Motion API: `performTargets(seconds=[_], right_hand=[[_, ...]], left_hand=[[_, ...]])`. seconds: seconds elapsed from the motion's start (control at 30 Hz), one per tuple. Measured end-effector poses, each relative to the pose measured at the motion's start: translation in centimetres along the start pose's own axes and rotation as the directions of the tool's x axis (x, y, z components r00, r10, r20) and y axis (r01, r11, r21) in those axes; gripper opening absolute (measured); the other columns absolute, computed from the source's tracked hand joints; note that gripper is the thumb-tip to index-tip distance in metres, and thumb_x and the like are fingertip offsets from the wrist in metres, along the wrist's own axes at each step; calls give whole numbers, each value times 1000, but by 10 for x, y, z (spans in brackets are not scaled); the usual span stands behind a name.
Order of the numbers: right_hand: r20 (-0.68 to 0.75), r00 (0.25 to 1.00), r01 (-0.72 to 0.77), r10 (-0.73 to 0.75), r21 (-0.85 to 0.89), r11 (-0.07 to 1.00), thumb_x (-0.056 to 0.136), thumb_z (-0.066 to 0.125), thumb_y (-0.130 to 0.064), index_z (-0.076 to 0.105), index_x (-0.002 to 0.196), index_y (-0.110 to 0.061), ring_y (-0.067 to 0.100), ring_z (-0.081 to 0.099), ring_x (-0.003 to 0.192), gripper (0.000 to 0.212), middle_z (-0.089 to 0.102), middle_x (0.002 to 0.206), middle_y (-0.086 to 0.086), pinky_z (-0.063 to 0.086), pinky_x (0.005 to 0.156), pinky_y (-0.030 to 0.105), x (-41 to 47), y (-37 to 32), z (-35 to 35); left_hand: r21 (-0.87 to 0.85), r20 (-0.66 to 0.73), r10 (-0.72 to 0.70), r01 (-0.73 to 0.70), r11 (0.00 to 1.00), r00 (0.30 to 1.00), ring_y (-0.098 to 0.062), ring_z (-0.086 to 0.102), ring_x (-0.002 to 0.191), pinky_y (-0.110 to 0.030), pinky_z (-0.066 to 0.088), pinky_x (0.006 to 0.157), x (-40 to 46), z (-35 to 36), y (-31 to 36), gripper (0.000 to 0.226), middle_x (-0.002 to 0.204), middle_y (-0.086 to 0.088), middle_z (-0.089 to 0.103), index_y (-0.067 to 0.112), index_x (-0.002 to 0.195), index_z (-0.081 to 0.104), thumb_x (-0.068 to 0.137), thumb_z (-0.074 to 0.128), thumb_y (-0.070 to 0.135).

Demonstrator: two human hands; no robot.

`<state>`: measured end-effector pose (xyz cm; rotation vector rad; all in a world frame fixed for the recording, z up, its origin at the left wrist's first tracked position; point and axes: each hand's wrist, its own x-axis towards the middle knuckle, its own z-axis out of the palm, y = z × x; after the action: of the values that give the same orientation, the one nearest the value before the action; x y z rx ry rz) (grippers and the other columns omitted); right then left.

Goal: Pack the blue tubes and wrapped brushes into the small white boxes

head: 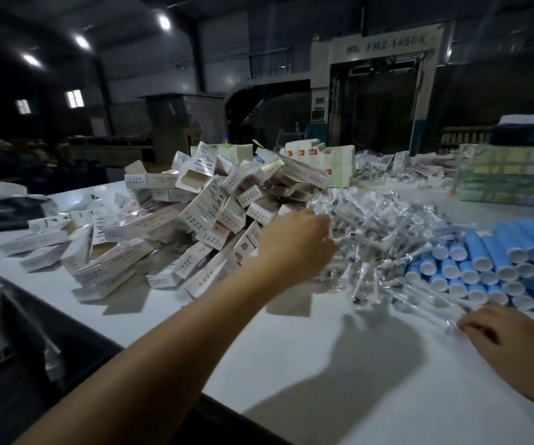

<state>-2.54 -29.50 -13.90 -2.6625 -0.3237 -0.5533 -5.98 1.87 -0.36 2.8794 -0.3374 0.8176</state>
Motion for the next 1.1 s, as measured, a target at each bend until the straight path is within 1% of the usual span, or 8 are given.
performTargets(seconds=[0.17,0.3,0.47,0.6,0.73,0.9,1.0,1.1], right_hand=[[4,1000,15,-15,-20,1000,81,67,-9,51,69,-53,3,53,73,49,57,77,-15,40,58,25,-2,-2,-1],[-11,1000,14,-14,9,1000,82,67,-8,52,70,-51,3,54,77,47,59,79,-15,39,60,24,-4,-8,-5],[13,1000,22,-22,16,1000,85,65,-11,54,72,-48,2,52,79,41,59,82,-14,38,62,25,-4,-14,-9],[39,999,3,-4,30,1000,89,60,-14,58,75,-43,1,51,80,32,57,84,-14,36,62,19,-6,-19,-12],[59,998,-18,17,18,1000,92,55,-16,66,79,-32,1,49,81,23,55,86,-15,33,63,13,-6,-25,-12],[85,989,-135,125,124,983,93,56,-22,69,79,-20,9,54,78,20,56,80,-10,35,64,24,-3,-24,-12],[73,923,-320,378,692,647,97,54,-14,68,70,-13,9,59,63,30,67,67,-1,46,64,23,0,-27,-19],[172,821,-334,545,918,212,102,41,-28,71,75,-9,12,58,46,45,66,55,4,47,46,21,0,-23,-38]], left_hand=[[442,287,-358,209,873,888,-18,49,77,-30,44,64,10,12,-49,23,88,0,51,15,98,54,91,46,36],[421,293,-369,227,878,882,-16,45,61,-25,34,52,14,20,-47,24,71,2,48,17,69,42,90,44,27],[351,292,-383,274,895,877,-15,51,66,-27,45,58,10,13,-54,12,74,1,53,16,78,48,89,45,16],[154,287,-411,382,911,865,-12,55,65,-23,47,52,-2,-17,-69,10,77,0,58,15,86,57,89,48,13],[-310,295,-338,424,851,894,-12,65,69,-22,51,47,-19,-56,-67,13,82,4,64,32,93,57,90,58,19],[-831,420,-23,395,391,907,-17,71,76,-26,56,57,-21,-34,-21,39,88,4,74,30,110,62,86,57,0],[-841,504,202,424,335,840,-22,70,89,-34,56,75,-11,9,18,45,101,-3,73,27,110,68,86,53,-7],[-820,559,327,449,355,762,-20,68,94,-32,53,86,3,49,53,48,106,-4,72,30,98,76,86,51,-9]])
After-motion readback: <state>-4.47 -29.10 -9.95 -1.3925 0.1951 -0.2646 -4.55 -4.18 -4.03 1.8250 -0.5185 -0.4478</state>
